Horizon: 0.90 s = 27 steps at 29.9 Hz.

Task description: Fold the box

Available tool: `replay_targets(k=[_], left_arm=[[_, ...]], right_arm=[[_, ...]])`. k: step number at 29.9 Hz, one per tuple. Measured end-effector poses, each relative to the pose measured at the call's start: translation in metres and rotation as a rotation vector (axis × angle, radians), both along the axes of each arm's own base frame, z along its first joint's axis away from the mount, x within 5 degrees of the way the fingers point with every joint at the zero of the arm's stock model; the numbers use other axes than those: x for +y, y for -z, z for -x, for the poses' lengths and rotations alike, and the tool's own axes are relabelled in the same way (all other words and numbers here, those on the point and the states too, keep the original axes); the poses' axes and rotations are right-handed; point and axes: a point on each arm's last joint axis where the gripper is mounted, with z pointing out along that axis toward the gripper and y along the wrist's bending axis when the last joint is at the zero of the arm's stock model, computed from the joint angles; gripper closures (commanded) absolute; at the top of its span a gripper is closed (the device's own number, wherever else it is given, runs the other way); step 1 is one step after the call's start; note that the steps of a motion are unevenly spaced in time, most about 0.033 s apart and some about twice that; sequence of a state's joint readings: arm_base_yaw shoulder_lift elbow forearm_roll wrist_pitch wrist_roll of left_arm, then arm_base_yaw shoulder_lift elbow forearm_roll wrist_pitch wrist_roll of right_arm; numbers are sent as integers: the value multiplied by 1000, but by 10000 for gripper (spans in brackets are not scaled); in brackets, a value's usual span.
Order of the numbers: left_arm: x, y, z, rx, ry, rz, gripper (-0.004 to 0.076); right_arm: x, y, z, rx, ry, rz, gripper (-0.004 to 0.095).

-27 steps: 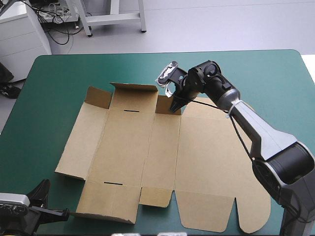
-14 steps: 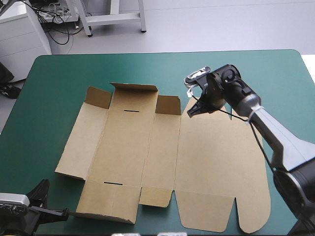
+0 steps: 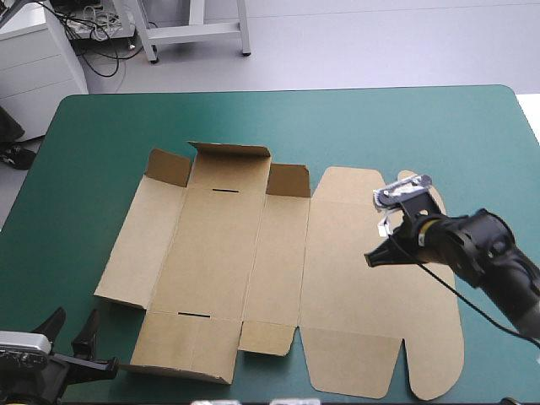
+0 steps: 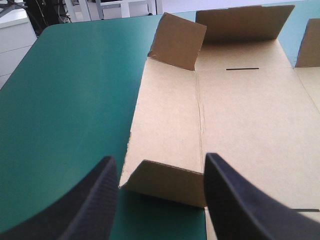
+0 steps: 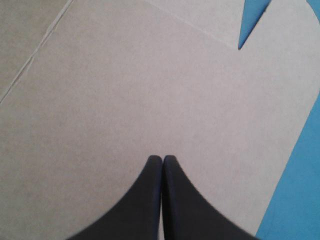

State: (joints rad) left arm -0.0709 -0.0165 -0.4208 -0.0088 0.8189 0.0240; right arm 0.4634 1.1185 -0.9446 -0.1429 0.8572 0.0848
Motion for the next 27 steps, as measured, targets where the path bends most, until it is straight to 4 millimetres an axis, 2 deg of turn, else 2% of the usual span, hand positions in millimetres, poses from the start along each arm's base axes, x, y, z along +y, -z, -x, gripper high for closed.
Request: replay_targets(k=[5,7,13,18,21,24,27], left_arm=[[1,-1,0,1,-4,-8,336],[2,-7,-2,8,-13,-23,337],[2,-54,-18,41,-26,-49,337],[4,-96,-49,109,-51,-109,337],[3,-112,-76,188,-41,-160,337],[2,-115,-102,283,-19,-208,337],[0,-110,-126,378,6,-249,337]], right_arm=[[-19,6,38,-33,22,-36,931],[-26,9,51,-48,35,-54,931],[-41,19,84,-90,52,-112,931],[-54,25,111,-187,47,-167,931],[-60,26,124,-248,44,-199,931],[-66,23,135,-306,40,-229,931],[-71,20,145,-358,37,-255,931]])
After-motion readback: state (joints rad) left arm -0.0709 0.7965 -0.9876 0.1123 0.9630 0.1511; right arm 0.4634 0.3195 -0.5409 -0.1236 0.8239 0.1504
